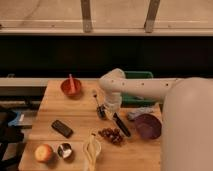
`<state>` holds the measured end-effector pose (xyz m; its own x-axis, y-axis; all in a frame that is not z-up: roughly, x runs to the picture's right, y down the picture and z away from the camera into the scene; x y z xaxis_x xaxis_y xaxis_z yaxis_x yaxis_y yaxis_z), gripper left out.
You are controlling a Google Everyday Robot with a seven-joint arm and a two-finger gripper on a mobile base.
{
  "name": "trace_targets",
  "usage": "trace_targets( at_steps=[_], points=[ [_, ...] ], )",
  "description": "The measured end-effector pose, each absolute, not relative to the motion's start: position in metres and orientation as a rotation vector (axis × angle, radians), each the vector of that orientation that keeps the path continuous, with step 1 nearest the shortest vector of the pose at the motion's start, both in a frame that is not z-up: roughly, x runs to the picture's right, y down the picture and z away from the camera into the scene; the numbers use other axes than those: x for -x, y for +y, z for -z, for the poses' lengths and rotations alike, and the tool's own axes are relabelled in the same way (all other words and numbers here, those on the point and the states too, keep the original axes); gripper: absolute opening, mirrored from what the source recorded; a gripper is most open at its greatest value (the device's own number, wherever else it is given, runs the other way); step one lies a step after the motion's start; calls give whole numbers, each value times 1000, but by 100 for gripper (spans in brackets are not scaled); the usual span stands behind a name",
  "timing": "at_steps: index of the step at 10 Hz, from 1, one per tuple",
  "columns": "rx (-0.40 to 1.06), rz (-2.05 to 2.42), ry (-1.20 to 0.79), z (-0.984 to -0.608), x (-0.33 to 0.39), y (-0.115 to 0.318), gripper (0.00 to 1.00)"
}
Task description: Wipe table surface with brush
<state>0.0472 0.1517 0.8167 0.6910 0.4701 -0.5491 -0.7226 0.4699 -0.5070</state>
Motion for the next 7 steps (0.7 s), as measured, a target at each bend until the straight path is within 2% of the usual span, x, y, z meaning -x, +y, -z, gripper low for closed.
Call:
trace_targets(
  at_steps=[3, 7],
  points=[
    [764, -687, 312, -808, -15, 138, 13],
    [768, -621, 272, -783, 2, 154, 13]
  ],
)
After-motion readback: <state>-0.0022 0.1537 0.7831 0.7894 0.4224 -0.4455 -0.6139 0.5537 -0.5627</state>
